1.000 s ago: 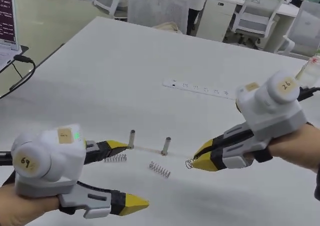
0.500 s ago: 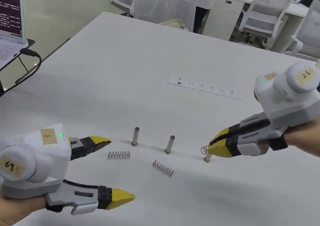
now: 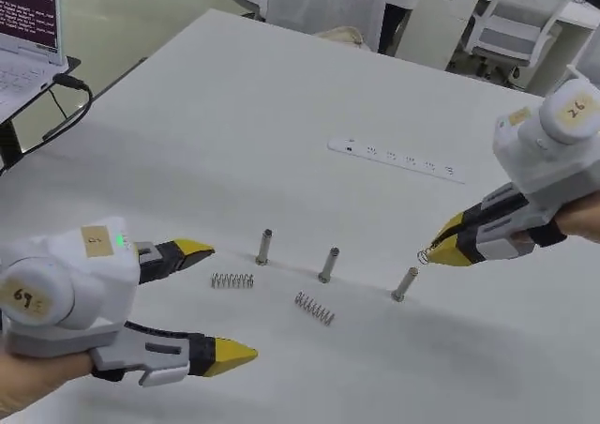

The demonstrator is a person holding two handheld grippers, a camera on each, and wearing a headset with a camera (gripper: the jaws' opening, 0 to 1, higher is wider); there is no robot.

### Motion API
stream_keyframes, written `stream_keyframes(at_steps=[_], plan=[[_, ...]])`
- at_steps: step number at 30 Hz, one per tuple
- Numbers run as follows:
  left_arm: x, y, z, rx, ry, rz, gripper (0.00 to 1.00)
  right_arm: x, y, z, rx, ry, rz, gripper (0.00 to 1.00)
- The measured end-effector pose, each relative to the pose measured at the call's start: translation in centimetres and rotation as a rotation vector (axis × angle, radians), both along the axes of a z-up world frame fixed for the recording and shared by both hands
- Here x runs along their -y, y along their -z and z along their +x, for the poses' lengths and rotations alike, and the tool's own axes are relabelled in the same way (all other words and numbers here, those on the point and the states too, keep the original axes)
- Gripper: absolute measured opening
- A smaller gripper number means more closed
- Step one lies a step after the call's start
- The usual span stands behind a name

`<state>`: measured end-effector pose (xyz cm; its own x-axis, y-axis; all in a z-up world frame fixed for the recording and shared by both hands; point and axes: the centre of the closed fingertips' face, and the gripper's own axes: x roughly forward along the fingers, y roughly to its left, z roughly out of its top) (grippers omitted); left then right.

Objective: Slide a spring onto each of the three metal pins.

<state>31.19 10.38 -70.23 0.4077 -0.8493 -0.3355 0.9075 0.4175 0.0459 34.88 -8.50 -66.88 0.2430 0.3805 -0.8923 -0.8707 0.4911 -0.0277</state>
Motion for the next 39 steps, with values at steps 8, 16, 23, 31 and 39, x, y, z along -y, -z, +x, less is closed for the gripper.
stream_keyframes(at_steps=[8,16,23,31,39], plan=[[0.0,-0.1,0.0,0.005,0.002,0.005,0.68,1.0,1.5,1.1,-0.053,-0.049,-0.099,0.08],[0.0,-0.1,0.0,0.008,0.002,0.009,0.67,1.4,3.0,2.0,-0.113,-0.072,-0.139,0.08],[-0.3,0.3,0.0,0.002,-0.003,0.015,0.67,2.1,4.4,2.0,-0.158,-0.07,-0.156,0.08],[-0.1,0.5,0.1,-0.003,-0.002,0.02,0.66,2.0,4.9,2.3,-0.164,-0.08,-0.16,0.08],[-0.1,0.5,0.1,-0.005,0.0,0.02,0.65,2.3,5.3,2.1,-0.178,-0.085,-0.172,0.08]])
